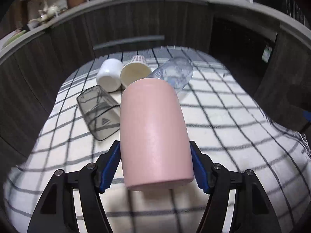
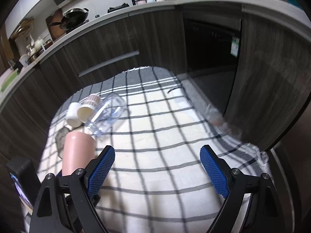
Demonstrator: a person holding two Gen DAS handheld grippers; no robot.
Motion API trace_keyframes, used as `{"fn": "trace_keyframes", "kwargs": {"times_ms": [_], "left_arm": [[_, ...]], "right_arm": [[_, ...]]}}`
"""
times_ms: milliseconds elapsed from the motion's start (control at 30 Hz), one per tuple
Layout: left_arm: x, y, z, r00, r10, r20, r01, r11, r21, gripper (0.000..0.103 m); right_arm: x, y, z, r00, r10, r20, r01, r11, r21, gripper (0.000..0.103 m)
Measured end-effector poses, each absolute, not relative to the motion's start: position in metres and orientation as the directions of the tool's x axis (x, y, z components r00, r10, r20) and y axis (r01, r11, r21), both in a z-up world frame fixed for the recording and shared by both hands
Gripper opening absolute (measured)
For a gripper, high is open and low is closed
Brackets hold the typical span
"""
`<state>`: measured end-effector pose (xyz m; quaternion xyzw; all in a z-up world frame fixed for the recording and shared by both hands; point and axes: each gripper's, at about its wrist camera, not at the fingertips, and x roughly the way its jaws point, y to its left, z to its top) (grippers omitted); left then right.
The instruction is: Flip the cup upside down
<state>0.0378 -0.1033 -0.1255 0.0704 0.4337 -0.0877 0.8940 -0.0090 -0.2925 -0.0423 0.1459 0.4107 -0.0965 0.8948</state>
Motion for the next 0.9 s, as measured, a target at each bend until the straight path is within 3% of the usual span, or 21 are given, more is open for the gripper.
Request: {"fn": "trace_keyframes", "kwargs": {"times_ms": [167, 333, 600, 900], "left_arm": [[0.058, -0.088, -0.105, 0.420, -0.058, -0.905, 0.277, 0.959, 0.068, 0.067], [0.071, -0.080, -0.098, 0.124, -0.070, -0.990, 0.295, 0.955, -0.031, 0.067], [0.091, -0.081, -0.099, -0.150, -0.035, -0.988, 0.273, 0.959, -0.075, 0.067], [0.117, -0.088, -0.131, -0.351, 0.026, -0.936, 0.260, 0.963, -0.071, 0.067]], "right_arm": [[0.002, -0.281, -0.036, 0.623, 0.047, -0.781, 0.280, 0.919, 0.278, 0.089], [0.011, -0.272, -0.034, 0.605, 0.133, -0.785, 0.280, 0.887, 0.366, 0.089], [0.034, -0.270, -0.044, 0.545, 0.263, -0.796, 0.322, 0.811, 0.489, 0.089], [0.055, -0.280, -0.050, 0.524, 0.252, -0.814, 0.372, 0.791, 0.485, 0.089]]}}
